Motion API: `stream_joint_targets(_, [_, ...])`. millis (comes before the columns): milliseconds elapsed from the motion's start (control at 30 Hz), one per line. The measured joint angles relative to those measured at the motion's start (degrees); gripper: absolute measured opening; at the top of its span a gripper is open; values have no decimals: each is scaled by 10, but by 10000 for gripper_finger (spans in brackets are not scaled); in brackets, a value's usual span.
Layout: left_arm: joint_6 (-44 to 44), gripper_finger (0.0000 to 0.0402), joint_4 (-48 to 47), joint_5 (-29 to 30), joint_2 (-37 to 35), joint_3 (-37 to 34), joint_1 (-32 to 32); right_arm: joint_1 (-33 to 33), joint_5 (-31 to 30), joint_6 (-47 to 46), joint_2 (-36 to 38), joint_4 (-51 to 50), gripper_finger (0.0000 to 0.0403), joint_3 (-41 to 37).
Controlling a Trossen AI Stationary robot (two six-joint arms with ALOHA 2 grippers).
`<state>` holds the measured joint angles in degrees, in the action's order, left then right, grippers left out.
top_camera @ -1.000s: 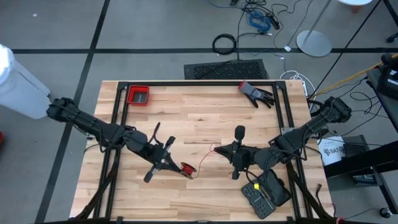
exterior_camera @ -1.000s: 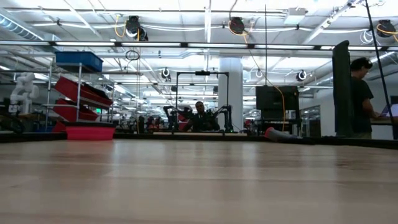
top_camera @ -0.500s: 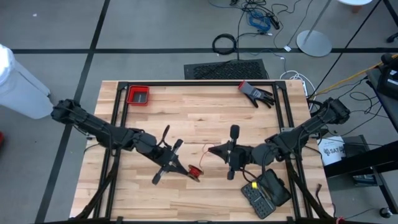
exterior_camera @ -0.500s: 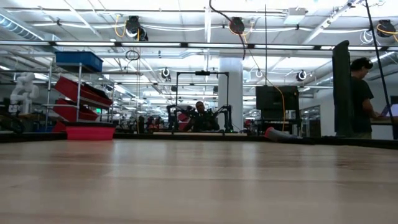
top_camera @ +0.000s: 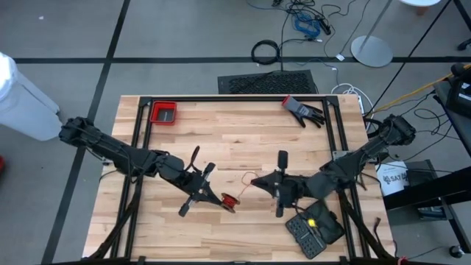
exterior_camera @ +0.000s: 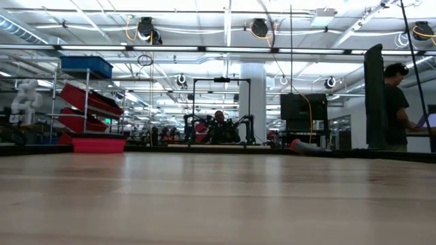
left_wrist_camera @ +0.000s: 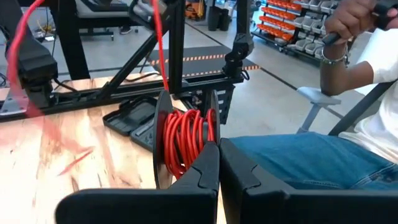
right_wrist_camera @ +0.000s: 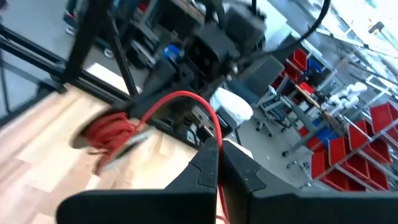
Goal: Coil cords
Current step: Coil the red wire onto the spool
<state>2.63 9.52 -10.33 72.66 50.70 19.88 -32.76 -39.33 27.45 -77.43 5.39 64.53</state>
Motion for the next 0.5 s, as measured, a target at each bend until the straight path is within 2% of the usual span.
stream_joint_targets(200, [0,1,-2,0,0,0,0,-35,-44,4,19,0,0,0])
stream_joint_targets(500, [-1,1,-1,0,0,0,0,-63,-48,17,33,5,0,0])
